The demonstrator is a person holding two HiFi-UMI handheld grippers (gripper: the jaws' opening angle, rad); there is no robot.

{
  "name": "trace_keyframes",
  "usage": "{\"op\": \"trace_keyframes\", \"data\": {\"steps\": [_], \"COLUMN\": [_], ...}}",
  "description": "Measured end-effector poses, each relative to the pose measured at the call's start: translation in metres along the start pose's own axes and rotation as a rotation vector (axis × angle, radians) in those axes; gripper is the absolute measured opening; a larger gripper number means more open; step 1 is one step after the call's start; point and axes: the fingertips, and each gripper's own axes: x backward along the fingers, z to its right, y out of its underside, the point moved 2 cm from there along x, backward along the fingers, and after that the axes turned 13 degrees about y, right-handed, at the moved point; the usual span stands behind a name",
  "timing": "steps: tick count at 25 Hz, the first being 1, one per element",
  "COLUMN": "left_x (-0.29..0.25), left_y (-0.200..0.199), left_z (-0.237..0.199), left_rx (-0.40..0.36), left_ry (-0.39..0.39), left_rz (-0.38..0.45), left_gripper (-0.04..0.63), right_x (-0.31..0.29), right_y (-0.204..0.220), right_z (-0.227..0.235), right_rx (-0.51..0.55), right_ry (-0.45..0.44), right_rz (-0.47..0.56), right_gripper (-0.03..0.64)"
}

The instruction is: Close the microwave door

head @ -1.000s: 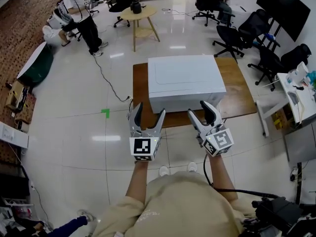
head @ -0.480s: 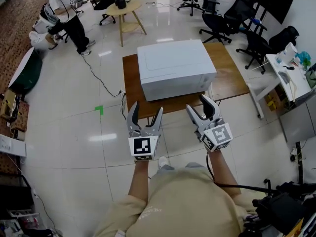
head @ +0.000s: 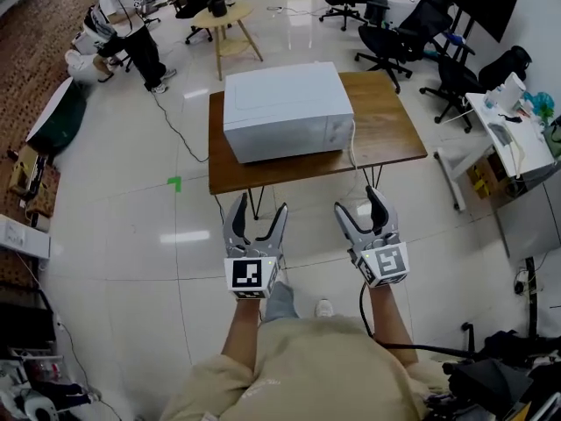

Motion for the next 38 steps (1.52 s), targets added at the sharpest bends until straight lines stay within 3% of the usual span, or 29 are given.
{"op": "trace_keyframes", "data": {"steps": [3,6,8,10,12,16,22,27,38], "left_x": [-0.023,-0.033,-0.019,0.004,0.026,0.045,0.085,0.087,0.094], "left_y": [0.028,0.028,0.018,0.010,0.007,-0.007,-0.020,-0.024,-0.020], "left_z": [0.052,0.081,0.089,0.090,0.083,0.057,0.018,0.014,-0.003], "left_rx": [0.066,0.045,-0.024,-0.078,-0.047,-0.033,-0.065,-0.064,-0.021], "left_ry": [0.008,-0.033,-0.082,-0.109,-0.092,-0.057,-0.127,-0.065,-0.081], "left_rz": [-0.031,-0.043,-0.057,-0.147,-0.227,-0.024,-0.034,-0.003,0.002], "left_gripper": [0.325,0.325,0.325,0.325,0.325,0.325,0.325,0.325,0.325], "right_x": [0.010,0.019,0.033,0.041,0.042,0.038,0.038,0.035,0.026], "right_y": [0.031,0.041,0.035,0.016,0.000,-0.012,-0.033,-0.037,-0.038], "right_z": [0.059,0.079,0.067,0.040,0.008,-0.027,-0.061,-0.068,-0.071], "right_rx": [-0.030,-0.104,-0.113,-0.109,-0.091,-0.030,-0.031,-0.069,-0.053], "right_ry": [0.030,-0.012,-0.057,-0.095,-0.107,-0.077,-0.047,-0.012,0.000], "right_rz": [-0.011,-0.013,-0.014,0.012,0.039,0.026,-0.029,-0.018,-0.031], "right_gripper": [0.377,0.377,0.377,0.377,0.364,0.364,0.364,0.364,0.364]}}
